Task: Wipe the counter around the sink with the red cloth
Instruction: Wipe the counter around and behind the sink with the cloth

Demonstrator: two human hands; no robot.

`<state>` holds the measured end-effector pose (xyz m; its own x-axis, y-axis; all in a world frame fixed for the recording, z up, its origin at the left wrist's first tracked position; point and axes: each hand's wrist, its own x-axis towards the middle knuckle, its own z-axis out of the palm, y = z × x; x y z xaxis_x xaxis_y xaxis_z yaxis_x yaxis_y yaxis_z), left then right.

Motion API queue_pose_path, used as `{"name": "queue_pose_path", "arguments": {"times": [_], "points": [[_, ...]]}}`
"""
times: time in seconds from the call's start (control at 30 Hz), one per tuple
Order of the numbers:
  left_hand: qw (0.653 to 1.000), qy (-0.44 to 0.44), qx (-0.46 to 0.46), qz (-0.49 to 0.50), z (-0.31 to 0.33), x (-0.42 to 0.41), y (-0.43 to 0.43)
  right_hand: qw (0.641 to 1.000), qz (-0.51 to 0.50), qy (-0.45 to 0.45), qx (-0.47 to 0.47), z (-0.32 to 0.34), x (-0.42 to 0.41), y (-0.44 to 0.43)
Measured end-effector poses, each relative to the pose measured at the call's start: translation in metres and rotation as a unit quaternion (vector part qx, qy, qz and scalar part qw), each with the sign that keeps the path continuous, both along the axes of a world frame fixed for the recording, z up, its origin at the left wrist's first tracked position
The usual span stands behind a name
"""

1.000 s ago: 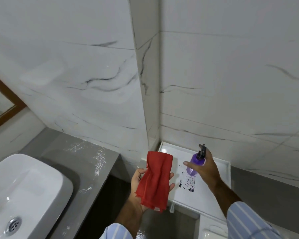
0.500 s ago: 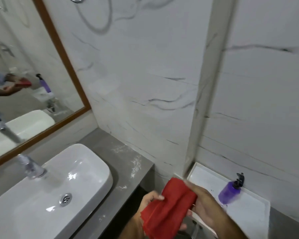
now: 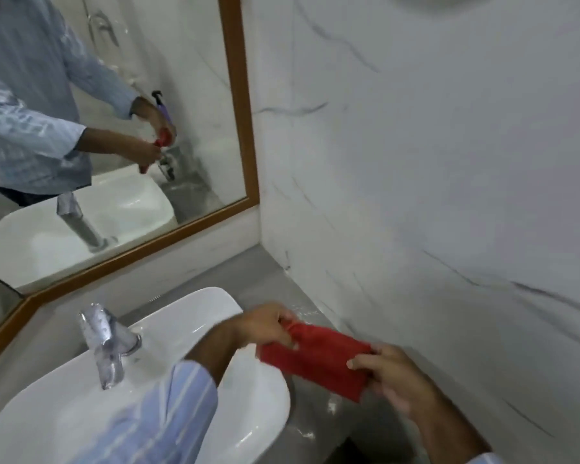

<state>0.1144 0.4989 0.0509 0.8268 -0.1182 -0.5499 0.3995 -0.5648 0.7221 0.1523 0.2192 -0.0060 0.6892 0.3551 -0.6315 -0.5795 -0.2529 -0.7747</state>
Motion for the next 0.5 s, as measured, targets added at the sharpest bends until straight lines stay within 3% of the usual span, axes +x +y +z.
{"name": "queue_pose_path", "arguments": {"times": [0.17, 0.33, 0.4, 0.5], "points": [[0.961, -0.107, 0.236, -0.098, -0.032, 0.096, 0.050, 0.974, 0.008, -0.195, -0.114, -0.027, 0.057, 0.079], [0.885, -0.170, 0.389, -0.191, -0.097, 0.110, 0.073, 0.863, 0.172, -0.418, -0.227, -0.085, 0.046, 0.132], [0.873, -0.126, 0.407, -0.237, -0.122, 0.108, 0.080, 0.832, 0.249, -0.428, -0.252, -0.117, 0.040, 0.143], [0.869, 0.014, 0.401, -0.289, -0.143, 0.108, 0.078, 0.805, 0.352, -0.391, -0.274, -0.153, 0.025, 0.144]]}}
